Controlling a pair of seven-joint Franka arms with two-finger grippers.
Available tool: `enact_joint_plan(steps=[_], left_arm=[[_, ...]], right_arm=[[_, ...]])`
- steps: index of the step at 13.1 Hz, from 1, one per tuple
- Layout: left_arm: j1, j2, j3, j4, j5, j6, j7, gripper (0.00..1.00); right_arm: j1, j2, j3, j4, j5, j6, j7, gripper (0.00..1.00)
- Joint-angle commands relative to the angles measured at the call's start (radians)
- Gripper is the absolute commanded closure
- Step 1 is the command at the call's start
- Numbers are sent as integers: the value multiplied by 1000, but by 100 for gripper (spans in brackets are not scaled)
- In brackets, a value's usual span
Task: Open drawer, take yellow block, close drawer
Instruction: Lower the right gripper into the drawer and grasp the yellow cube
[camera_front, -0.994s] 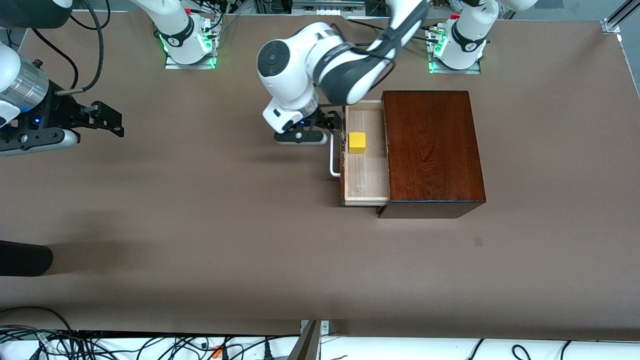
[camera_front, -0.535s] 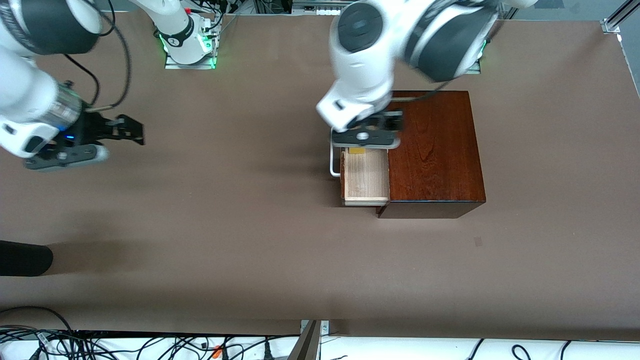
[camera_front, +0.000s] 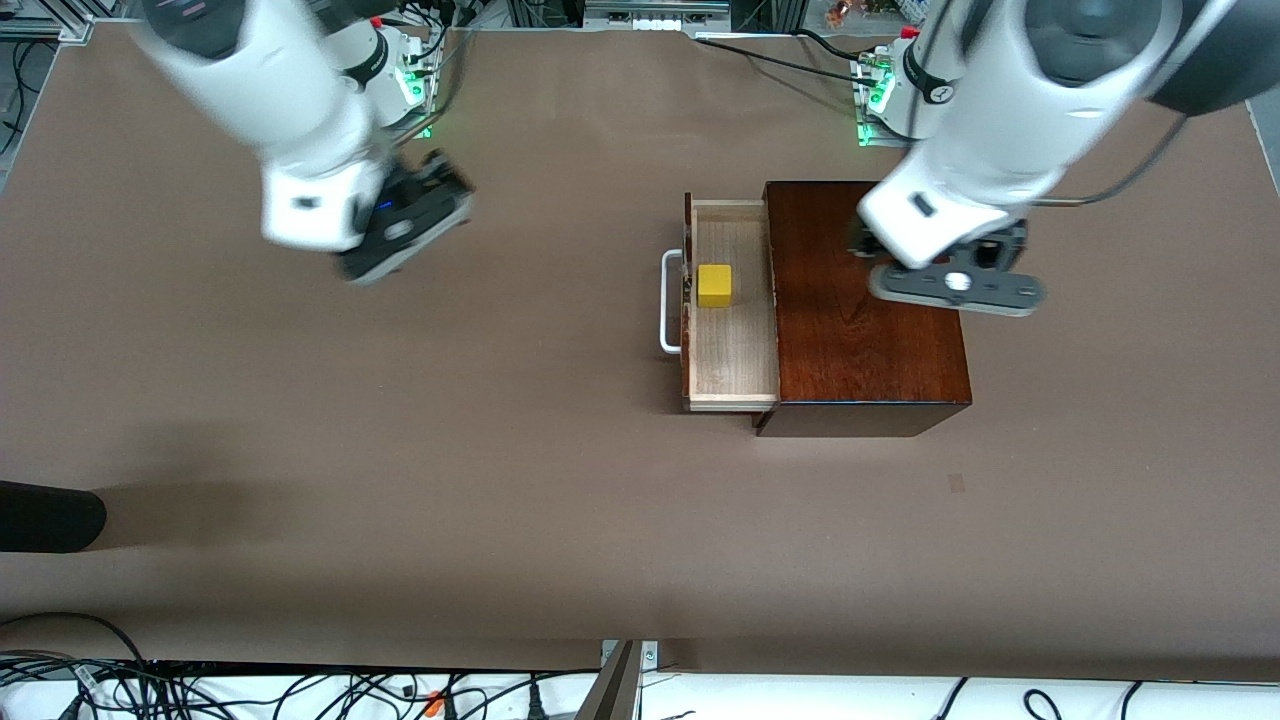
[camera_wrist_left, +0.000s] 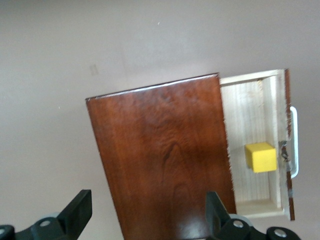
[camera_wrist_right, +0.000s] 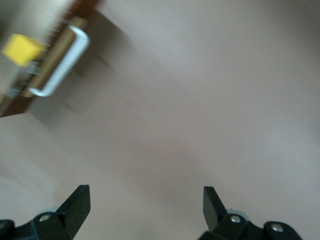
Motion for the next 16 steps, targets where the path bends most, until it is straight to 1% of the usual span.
enact_joint_plan(steps=[1, 2, 3, 4, 5, 6, 7, 9, 10, 14, 16], left_arm=[[99, -188, -15, -281, -51, 120, 83, 0], [113, -224, -6, -334, -51, 153, 125, 0], [121, -260, 12, -384, -49, 192, 167, 0], [124, -300, 49, -444, -51, 233, 201, 0], [130, -330, 58, -499, -49, 281, 239, 0], [162, -350, 58, -536, -49, 319, 280, 0], [191, -360, 49, -550, -49, 322, 297, 0], [199, -349, 46, -523, -48, 283, 288, 0], [199, -344, 48, -514, -45, 270, 287, 0], [200, -346, 58, -509, -45, 267, 284, 0], [200, -344, 58, -509, -43, 267, 276, 0]], right_arm=[[132, 89, 18, 28, -40, 155, -60, 0], [176, 147, 18, 63, -51, 210, -63, 0], [218, 219, 18, 122, -56, 244, -72, 0], [259, 301, 18, 205, -79, 257, -102, 0], [293, 365, 18, 286, -117, 257, -127, 0], [314, 419, 18, 346, -152, 258, -157, 0], [334, 461, 18, 385, -169, 264, -197, 0], [361, 507, 15, 391, -182, 304, -225, 0], [373, 530, 15, 391, -214, 312, -225, 0], [414, 571, 9, 387, -245, 300, -208, 0], [434, 596, 6, 388, -283, 309, -208, 0]])
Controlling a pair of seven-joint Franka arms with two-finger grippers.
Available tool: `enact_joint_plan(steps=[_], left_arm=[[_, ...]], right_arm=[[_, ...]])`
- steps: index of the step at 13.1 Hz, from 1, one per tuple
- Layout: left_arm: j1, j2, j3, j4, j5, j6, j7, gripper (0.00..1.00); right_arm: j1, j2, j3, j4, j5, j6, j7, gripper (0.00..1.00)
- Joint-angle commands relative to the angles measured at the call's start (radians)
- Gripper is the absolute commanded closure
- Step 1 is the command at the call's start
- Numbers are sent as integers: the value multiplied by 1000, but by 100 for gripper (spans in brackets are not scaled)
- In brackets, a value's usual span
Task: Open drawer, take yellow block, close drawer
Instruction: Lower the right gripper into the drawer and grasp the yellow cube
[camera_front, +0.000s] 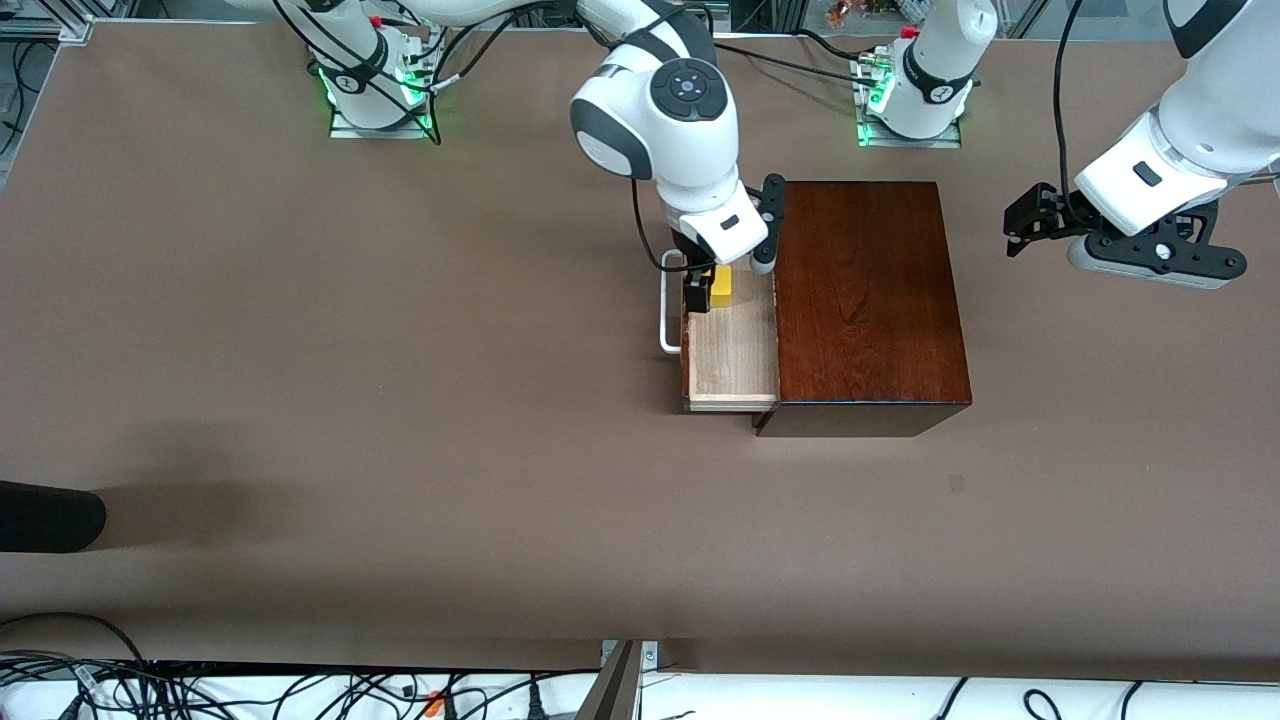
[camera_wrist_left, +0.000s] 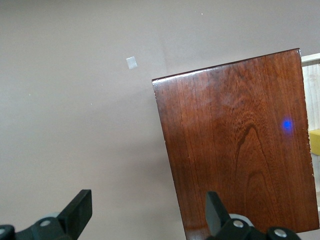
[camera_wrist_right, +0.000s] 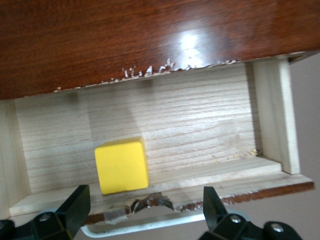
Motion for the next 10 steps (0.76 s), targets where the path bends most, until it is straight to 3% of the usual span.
enact_joint_plan(steps=[1, 10], left_arm=[[8, -21, -2, -7, -11, -14, 7, 0], [16, -22, 1, 18, -10, -48, 18, 0]], right_arm=[[29, 50, -12, 44, -43, -2, -5, 0], [58, 109, -12, 44, -83, 21, -5, 0]])
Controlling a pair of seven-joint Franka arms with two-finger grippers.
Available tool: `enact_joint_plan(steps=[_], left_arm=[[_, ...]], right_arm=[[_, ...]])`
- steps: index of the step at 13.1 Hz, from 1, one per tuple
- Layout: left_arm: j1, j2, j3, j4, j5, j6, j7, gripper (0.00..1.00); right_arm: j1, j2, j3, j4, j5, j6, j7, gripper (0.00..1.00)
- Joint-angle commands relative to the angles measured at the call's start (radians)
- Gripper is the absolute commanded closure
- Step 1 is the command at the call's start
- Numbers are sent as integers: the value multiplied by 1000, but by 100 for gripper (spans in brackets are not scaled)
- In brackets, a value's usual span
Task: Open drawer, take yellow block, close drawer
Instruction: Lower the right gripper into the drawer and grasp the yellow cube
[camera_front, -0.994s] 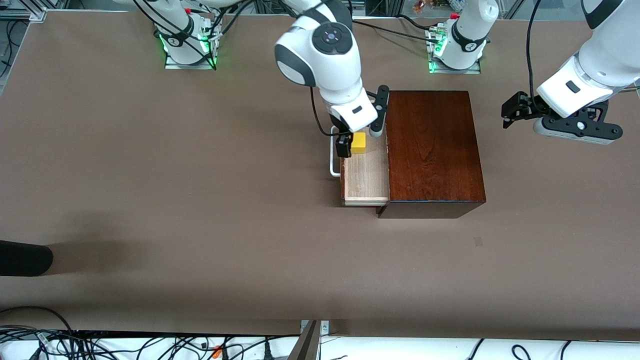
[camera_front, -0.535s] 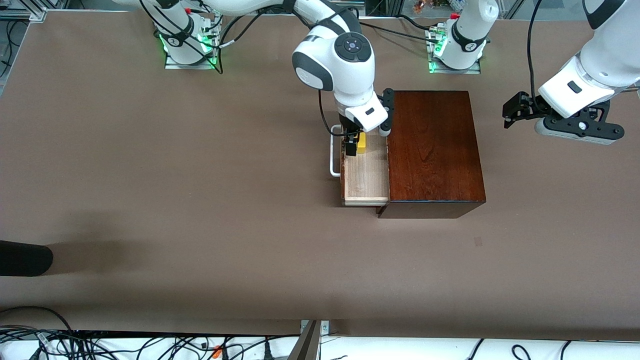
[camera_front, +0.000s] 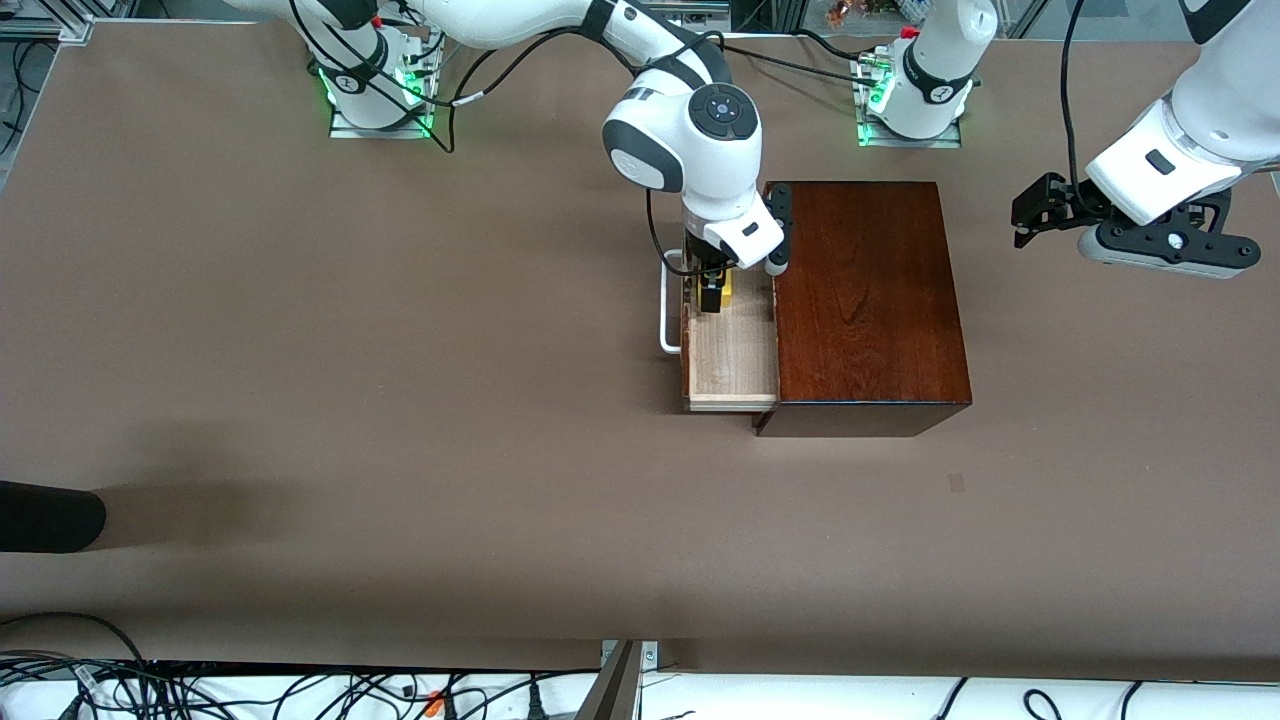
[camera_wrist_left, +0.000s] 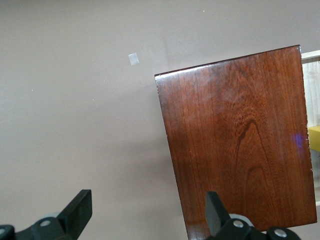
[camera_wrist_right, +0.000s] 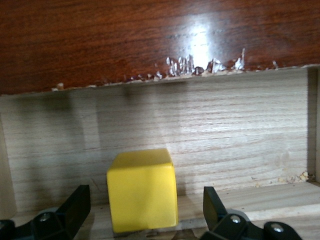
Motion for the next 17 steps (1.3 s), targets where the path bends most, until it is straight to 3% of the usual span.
enact_joint_plan(steps=[1, 3, 4, 6, 7, 9, 14, 17], left_arm=[[14, -7, -4, 11, -10, -20, 20, 0], [14, -9, -4, 13, -10, -20, 20, 0], [14, -9, -4, 11, -10, -22, 18, 0], [14, -9, -4, 11, -10, -22, 18, 0], [14, -9, -4, 13, -10, -22, 18, 0], [14, -7, -4, 13, -10, -22, 14, 0], [14, -7, -5, 13, -10, -22, 9, 0], [14, -9, -5, 13, -10, -22, 9, 0]], right_arm=[[17, 36, -7, 40, -34, 6, -5, 0], [18, 38, -7, 40, -36, 7, -5, 7], [17, 38, -7, 40, -40, 7, -8, 22], [17, 36, -9, 41, -40, 7, -5, 63], [17, 33, -9, 43, -40, 6, -4, 79], [17, 27, -9, 44, -40, 0, -4, 99], [3, -26, -3, 82, -19, -132, -5, 100], [-60, -97, -6, 148, 91, -247, -1, 100]])
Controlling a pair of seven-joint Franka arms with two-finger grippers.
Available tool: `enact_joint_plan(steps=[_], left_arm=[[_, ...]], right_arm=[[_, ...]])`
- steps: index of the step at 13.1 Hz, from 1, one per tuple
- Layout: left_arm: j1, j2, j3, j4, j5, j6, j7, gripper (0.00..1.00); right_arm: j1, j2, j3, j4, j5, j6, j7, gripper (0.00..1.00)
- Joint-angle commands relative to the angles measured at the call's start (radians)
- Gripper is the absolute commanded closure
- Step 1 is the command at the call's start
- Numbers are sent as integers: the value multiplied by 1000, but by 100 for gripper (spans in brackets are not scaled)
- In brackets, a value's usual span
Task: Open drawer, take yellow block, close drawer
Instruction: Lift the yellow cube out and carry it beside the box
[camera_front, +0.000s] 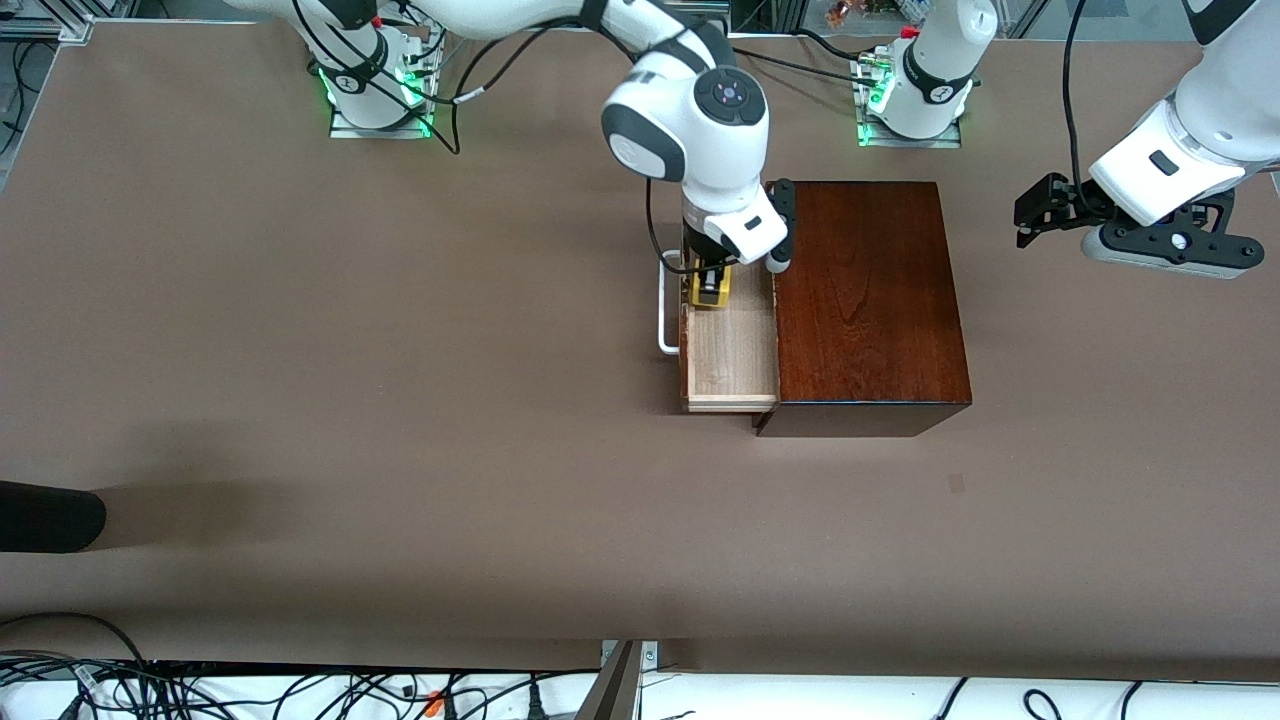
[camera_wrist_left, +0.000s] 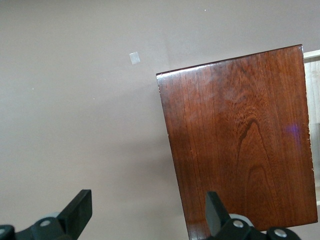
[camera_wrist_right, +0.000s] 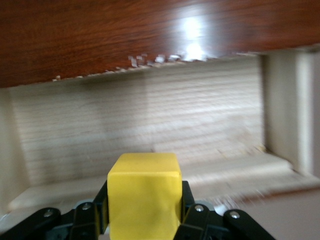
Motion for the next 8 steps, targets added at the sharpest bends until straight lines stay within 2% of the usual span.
enact_joint_plan(steps=[1, 3, 5, 7, 8], left_arm=[[11, -9, -5, 13, -10, -19, 9, 0], [11, -9, -5, 13, -10, -21, 9, 0], [11, -9, -5, 13, -10, -21, 7, 0], [11, -9, -5, 13, -10, -21, 7, 0], [11, -9, -5, 13, -10, -21, 7, 0]], right_arm=[[-70, -109, -8, 19, 94, -82, -4, 100], [-169, -168, -6, 19, 150, -150, -8, 100], [-248, -239, -11, 14, 148, -203, -1, 100], [-298, -275, -87, 13, 168, -285, 13, 100], [-349, -291, -101, 13, 196, -308, 4, 100]])
